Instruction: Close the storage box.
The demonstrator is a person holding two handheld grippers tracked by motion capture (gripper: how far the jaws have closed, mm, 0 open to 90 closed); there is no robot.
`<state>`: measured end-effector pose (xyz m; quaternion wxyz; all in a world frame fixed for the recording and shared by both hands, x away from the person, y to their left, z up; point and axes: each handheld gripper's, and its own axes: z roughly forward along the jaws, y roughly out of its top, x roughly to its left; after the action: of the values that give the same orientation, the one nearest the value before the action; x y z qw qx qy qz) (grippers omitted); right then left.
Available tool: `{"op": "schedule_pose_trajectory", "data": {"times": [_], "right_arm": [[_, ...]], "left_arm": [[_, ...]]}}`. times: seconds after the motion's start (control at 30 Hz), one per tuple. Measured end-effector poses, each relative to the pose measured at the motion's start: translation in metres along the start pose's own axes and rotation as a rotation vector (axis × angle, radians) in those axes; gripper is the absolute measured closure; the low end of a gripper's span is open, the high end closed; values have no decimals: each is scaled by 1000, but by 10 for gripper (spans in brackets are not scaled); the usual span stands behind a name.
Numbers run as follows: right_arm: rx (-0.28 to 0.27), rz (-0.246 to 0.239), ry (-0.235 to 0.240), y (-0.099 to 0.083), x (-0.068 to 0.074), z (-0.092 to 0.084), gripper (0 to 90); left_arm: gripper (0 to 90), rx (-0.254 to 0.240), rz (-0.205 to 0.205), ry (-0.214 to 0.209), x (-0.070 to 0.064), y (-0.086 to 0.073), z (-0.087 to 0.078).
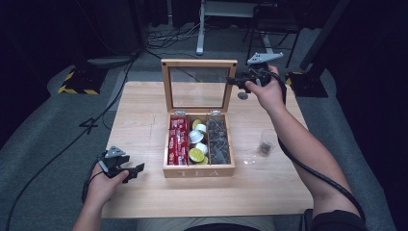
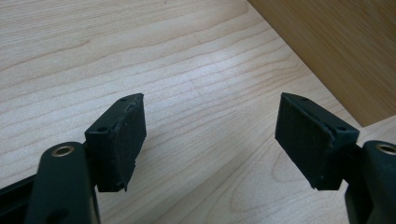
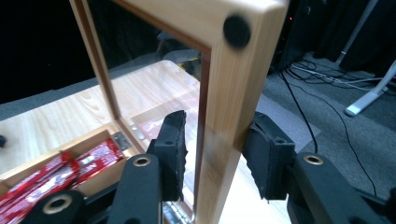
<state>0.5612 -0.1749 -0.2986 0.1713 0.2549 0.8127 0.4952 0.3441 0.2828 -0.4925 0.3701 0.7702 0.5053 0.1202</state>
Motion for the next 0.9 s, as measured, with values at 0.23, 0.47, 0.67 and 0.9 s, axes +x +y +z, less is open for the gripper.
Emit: {"op": "schedule_pose_trajectory", "data": {"times": [0.23,0.47,0.67,0.9], "right_arm": [[-25,-41,14,1,16,-23,621],[-17,-97,54,-5,45,-46,640],[17,-174,35,-24,75,-59,617],[40,-199,39,-41,94,-64,571]], "left_arm": [[256,-4,3,5,-1,1,0],[256,3,7,3,-2,1,2],[256,9,11,2,-4,2,3],[255,15,10,0,-5,2,5]]}}
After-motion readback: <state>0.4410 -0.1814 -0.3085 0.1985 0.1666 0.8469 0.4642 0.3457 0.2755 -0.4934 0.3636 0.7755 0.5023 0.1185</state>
